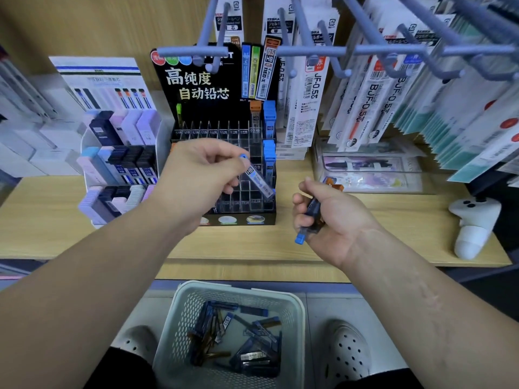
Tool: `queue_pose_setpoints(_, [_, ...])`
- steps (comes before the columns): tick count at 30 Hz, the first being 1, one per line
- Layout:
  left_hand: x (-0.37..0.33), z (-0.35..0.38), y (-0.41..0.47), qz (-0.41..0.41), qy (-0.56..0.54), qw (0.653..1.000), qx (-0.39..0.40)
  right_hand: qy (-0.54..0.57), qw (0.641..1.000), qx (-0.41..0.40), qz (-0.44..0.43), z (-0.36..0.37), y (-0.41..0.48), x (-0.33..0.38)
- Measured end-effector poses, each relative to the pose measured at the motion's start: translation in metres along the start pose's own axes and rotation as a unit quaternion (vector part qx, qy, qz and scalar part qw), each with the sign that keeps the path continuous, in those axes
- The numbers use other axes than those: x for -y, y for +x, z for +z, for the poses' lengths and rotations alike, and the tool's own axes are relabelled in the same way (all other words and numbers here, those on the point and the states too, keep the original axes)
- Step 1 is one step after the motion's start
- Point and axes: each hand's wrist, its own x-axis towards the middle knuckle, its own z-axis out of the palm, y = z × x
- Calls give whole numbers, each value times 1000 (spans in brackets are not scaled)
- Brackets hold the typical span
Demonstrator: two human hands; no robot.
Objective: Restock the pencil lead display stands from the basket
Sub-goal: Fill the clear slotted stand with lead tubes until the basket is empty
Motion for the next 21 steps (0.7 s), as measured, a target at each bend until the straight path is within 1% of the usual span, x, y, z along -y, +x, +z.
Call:
queue_pose_setpoints(3, [8,-1,1,67,136,988,40,-1,1000,-7,-13,-6,0,3])
queue_pose_setpoints(6, [21,7,2,142,216,966,23,-2,1000,-8,-19,-10,0,5])
queue_pose_setpoints(8, [25,10,5,205,256,944,16,-4,1000,-8,-22,-11,0,5])
queue_pose_setpoints(10, [28,13,10,271,299,915,19,-4,1000,-10,-23,-13,0,6])
queue_pose_setpoints(12, [31,15,15,313,327,891,23,-4,1000,-11,-24,-14,0,8])
queue_pose_setpoints(14, [33,17,19,331,347,877,22,-1,1000,-9,-23,-15,0,9])
queue_pose_setpoints(17, [30,19,26,331,354,874,13,6,1000,0,-20,-16,0,10])
queue_pose_setpoints(21, [27,21,29,324,376,866,51,4,1000,8,-18,-19,-1,12])
